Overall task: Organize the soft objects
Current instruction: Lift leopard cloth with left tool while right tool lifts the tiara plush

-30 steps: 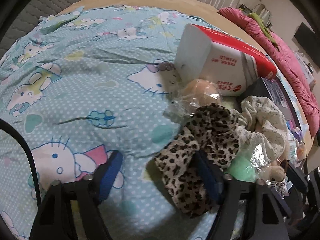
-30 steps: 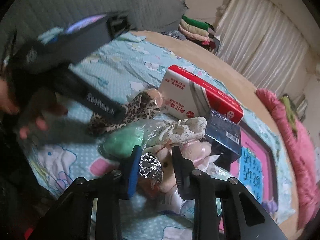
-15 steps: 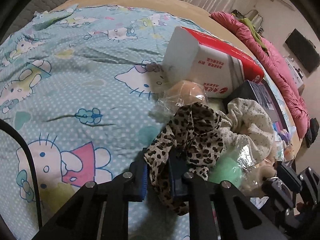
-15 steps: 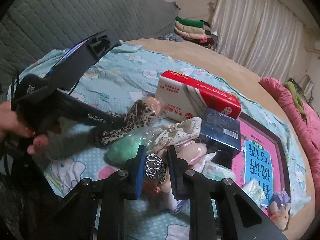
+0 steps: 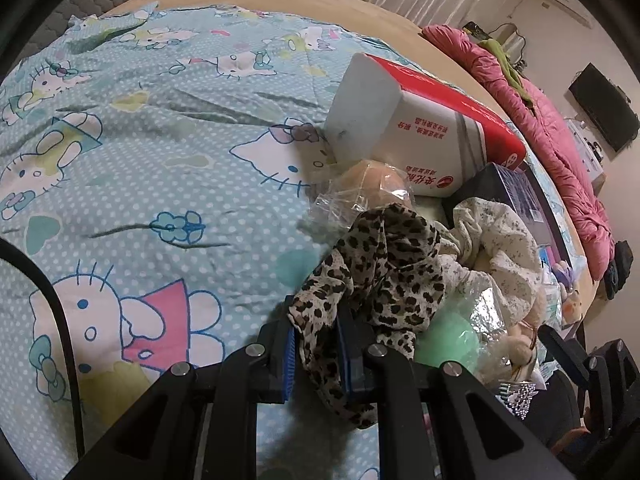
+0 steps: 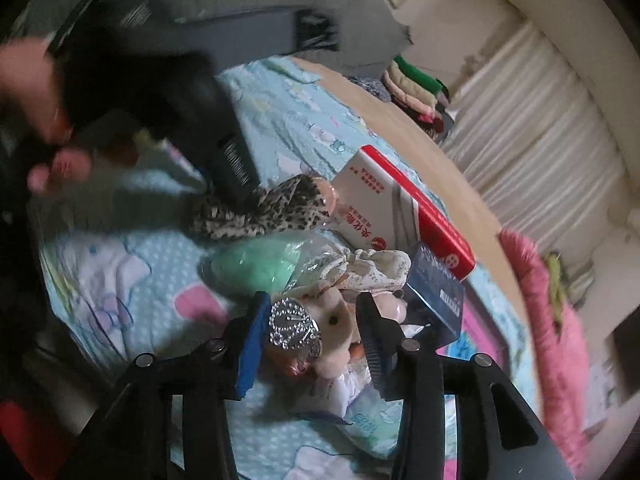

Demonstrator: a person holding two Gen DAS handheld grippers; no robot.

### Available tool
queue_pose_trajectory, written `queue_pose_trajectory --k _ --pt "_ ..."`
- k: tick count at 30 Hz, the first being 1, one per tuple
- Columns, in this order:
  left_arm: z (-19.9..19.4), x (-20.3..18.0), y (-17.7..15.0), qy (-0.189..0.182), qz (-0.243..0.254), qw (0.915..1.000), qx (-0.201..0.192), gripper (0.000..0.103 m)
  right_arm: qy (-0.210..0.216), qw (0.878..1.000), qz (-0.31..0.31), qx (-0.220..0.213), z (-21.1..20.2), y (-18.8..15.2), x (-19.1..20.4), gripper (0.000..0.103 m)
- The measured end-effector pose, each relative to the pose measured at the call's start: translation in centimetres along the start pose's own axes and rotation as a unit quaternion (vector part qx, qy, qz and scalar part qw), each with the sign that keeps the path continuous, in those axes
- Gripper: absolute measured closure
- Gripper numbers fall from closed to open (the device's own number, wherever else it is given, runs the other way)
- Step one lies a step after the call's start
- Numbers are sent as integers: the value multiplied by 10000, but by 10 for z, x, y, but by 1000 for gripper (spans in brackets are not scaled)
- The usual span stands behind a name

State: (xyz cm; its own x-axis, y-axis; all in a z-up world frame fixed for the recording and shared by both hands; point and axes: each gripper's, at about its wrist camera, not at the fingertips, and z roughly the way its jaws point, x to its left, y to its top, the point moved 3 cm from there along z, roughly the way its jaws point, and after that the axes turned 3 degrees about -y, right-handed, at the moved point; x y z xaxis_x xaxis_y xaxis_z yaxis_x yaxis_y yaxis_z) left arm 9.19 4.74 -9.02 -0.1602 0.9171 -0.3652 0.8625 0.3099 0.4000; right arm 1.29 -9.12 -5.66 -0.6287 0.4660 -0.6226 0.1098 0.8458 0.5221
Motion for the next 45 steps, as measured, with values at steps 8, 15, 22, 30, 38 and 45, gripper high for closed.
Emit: queue_pose_trajectory --k 8,15,22,30,38,45 --pt "0 1 0 -16 -12 10000 7 86 -207 9980 -579 111 17 -3 10 64" --pt "-3 -2 0 -39 32 10000 -33 86 739 9927 945 97 15 0 -32 71" --pt "-19 -10 -2 -175 164 9995 -213 94 1271 9691 2105 -184 -4 -4 -70 71" --pt "-52 -24 1 -191 223 9975 -639 94 1114 9621 2426 -552 -35 1 -82 71" --pt "-86 -44 8 -112 308 9946 -989 94 853 9570 2668 -760 -50 -5 -101 71" --pt "-106 -73 10 -94 544 9917 -1158 94 669 9522 2844 -898 -61 -11 -115 71"
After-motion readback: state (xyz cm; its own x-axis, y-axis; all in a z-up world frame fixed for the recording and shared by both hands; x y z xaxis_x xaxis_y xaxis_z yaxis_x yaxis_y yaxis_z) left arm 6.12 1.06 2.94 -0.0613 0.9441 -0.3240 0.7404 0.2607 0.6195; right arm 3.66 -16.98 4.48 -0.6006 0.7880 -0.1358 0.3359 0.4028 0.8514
